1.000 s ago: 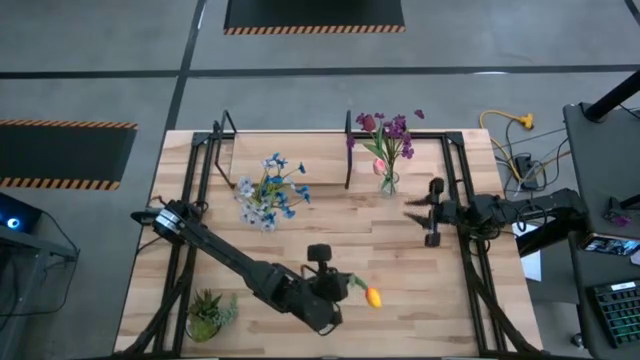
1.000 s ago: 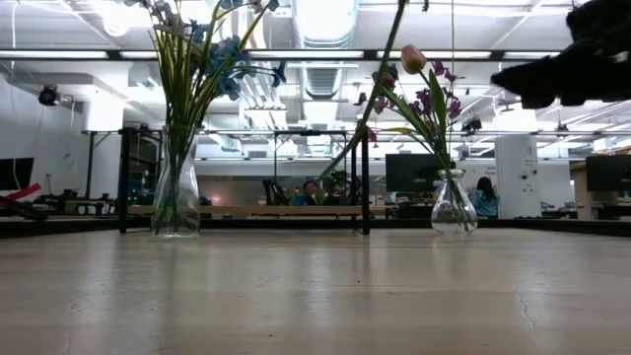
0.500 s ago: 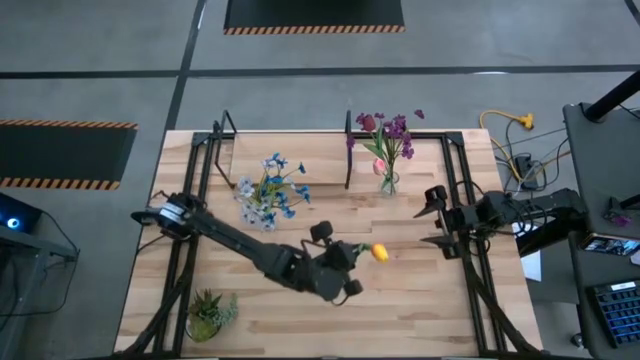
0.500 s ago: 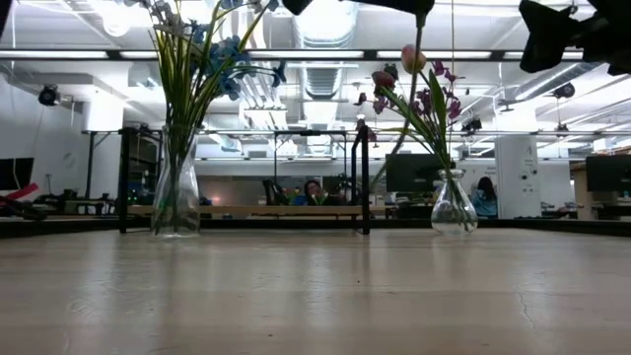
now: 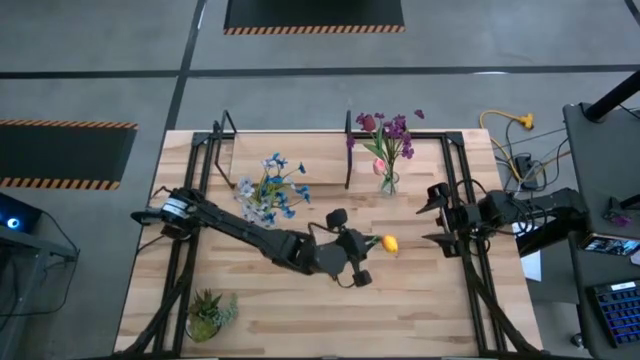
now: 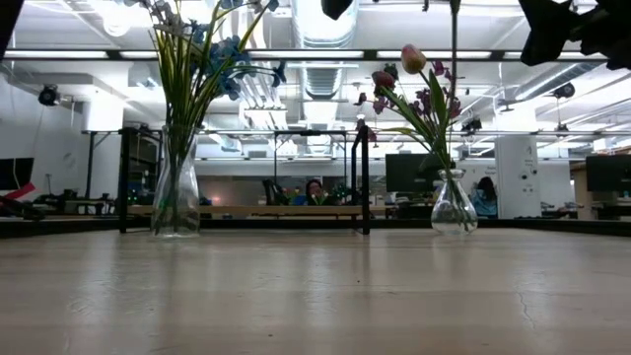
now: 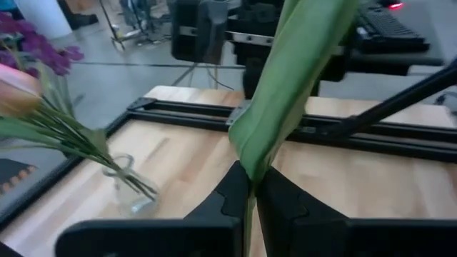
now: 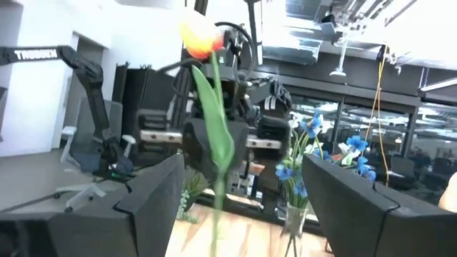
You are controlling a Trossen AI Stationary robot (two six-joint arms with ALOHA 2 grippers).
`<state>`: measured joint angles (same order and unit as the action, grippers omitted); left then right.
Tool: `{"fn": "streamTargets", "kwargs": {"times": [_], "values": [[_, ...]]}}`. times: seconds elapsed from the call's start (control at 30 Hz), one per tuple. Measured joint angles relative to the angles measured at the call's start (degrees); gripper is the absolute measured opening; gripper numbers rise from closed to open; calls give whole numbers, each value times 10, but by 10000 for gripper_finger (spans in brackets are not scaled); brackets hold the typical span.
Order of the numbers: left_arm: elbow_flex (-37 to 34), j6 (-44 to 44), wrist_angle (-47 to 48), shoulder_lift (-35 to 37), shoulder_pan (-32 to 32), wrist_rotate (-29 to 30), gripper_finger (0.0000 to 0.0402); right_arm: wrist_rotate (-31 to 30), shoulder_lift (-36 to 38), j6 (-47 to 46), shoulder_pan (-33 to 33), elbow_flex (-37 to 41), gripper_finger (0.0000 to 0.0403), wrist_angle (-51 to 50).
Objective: Pick and place flowers into a vace then onto a shelf
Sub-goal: Put the yellow flower into the right transparent vase
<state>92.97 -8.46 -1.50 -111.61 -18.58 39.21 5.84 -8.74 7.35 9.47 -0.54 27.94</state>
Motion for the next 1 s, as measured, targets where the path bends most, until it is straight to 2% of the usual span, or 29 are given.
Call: {"fn": "streamTargets", "kwargs": {"times": [0.17,0.53,0.77,1.0], "values": [[0,25,-6,0,4,1,0,-35,-65,-12,0,-33,279,2],[0,41,-25,0,7,1,0,-25,-279,5,0,-144,291,12],[0,41,-25,0,7,1,0,46,-370,8,0,-211,276,15],[0,37,-24,0,7,1,0,52,-442,21,0,-255,256,15]]}}
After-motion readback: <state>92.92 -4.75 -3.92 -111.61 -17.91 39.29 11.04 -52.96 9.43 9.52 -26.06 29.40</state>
